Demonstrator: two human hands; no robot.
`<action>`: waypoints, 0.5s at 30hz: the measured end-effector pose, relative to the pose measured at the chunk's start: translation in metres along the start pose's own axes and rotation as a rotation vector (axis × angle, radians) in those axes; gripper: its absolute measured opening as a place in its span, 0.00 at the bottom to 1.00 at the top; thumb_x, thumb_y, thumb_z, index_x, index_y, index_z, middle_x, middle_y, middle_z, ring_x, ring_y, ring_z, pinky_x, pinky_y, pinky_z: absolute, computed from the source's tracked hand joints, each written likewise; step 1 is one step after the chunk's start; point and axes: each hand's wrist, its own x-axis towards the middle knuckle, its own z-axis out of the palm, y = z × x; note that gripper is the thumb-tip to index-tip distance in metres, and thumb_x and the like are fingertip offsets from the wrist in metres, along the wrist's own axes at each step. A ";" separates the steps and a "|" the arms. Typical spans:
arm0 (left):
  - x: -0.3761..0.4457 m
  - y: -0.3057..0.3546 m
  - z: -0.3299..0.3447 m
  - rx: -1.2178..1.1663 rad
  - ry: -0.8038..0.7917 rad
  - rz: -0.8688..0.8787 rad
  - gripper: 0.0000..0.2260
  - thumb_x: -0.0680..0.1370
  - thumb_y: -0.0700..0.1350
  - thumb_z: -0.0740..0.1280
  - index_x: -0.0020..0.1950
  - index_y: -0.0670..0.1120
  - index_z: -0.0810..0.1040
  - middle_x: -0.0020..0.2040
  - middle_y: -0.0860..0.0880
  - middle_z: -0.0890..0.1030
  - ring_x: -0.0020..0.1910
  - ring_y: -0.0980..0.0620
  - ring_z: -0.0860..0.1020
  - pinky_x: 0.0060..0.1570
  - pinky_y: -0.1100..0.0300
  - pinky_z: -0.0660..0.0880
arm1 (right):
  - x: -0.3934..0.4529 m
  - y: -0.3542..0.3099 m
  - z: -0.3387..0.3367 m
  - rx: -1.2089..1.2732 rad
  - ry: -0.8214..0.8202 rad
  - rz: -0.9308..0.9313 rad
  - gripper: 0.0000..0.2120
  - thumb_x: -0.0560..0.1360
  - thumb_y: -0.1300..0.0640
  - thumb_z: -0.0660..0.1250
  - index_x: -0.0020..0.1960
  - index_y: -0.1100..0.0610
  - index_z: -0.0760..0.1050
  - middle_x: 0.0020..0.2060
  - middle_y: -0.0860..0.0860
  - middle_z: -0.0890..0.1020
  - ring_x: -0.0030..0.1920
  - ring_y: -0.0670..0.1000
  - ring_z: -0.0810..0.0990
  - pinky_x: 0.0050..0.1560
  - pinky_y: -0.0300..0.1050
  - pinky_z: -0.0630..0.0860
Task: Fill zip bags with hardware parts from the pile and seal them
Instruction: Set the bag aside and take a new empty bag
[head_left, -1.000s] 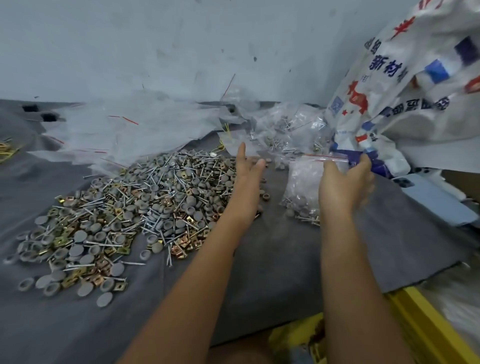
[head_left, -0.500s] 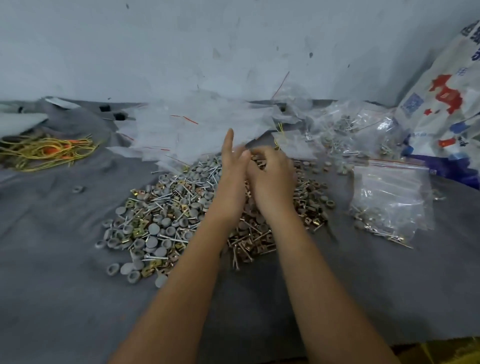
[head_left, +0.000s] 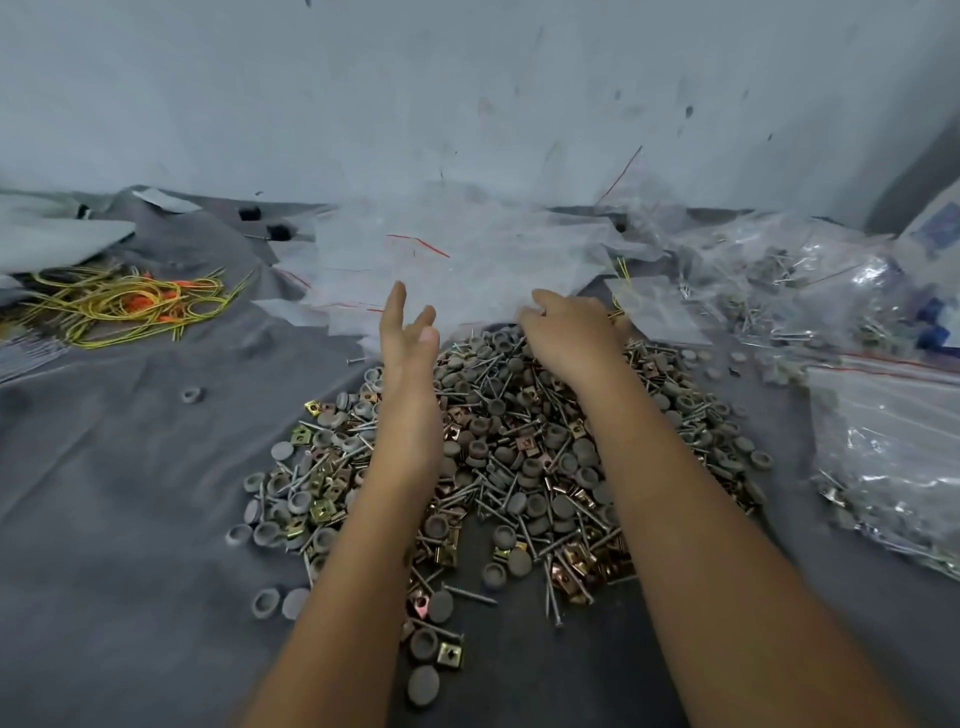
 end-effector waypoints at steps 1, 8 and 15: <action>-0.001 0.001 0.000 0.005 -0.006 0.004 0.20 0.83 0.56 0.58 0.72 0.72 0.57 0.49 0.81 0.63 0.62 0.62 0.65 0.57 0.56 0.60 | 0.000 -0.001 0.000 -0.025 0.014 -0.013 0.24 0.81 0.44 0.49 0.73 0.50 0.66 0.71 0.53 0.69 0.73 0.57 0.61 0.70 0.65 0.50; -0.010 -0.002 -0.006 0.089 -0.024 0.077 0.26 0.82 0.48 0.62 0.76 0.64 0.56 0.73 0.58 0.66 0.66 0.60 0.68 0.50 0.69 0.65 | -0.037 -0.009 -0.008 0.824 0.483 -0.167 0.12 0.78 0.59 0.65 0.61 0.55 0.79 0.56 0.47 0.80 0.55 0.46 0.78 0.57 0.40 0.75; -0.018 -0.002 -0.005 0.170 -0.053 0.082 0.40 0.72 0.61 0.71 0.77 0.62 0.53 0.77 0.52 0.61 0.71 0.53 0.67 0.61 0.58 0.68 | -0.091 0.015 -0.018 1.683 0.318 -0.138 0.16 0.75 0.73 0.64 0.55 0.55 0.76 0.40 0.51 0.84 0.43 0.48 0.84 0.46 0.43 0.80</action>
